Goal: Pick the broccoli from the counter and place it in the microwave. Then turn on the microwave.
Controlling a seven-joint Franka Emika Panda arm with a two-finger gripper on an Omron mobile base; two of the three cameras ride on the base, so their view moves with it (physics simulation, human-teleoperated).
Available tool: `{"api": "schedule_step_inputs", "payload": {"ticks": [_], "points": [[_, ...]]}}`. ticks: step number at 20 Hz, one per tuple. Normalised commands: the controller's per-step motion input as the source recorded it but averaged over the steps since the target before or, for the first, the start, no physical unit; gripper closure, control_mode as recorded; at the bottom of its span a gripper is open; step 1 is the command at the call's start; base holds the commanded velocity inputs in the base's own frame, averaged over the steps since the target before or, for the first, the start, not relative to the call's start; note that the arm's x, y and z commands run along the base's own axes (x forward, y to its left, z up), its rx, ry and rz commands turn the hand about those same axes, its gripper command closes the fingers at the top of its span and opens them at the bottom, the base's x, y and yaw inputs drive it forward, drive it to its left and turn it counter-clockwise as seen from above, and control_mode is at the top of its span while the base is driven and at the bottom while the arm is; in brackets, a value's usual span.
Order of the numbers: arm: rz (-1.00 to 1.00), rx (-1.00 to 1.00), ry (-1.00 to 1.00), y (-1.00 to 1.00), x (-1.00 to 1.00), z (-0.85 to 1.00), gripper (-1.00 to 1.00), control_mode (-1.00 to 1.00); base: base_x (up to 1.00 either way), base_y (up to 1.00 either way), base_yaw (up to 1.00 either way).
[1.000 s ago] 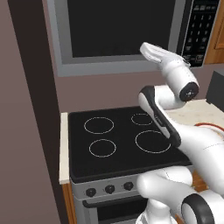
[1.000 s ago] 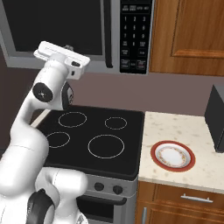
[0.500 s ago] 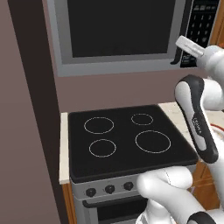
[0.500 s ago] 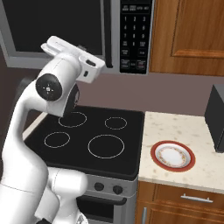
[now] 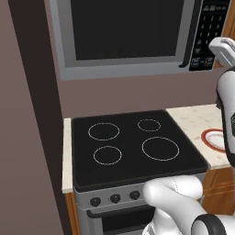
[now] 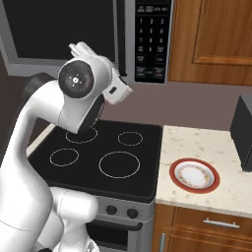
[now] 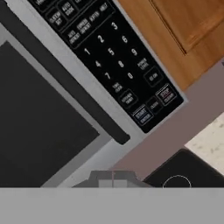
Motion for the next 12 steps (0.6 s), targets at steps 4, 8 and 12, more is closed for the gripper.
{"api": "schedule_step_inputs", "payload": {"ticks": [4, 8, 12], "points": [[0.00, 0.51, 0.18, -0.17, 0.05, -0.39, 1.00, -1.00, 0.00, 0.00, 0.00], [0.00, 0.48, 0.10, -0.11, 0.17, -0.23, 1.00, -1.00, 0.00, 0.00, 0.00], [0.00, 0.40, 0.01, -0.12, 0.31, -0.12, 1.00, -1.00, 0.00, 0.00, 0.00]]}}
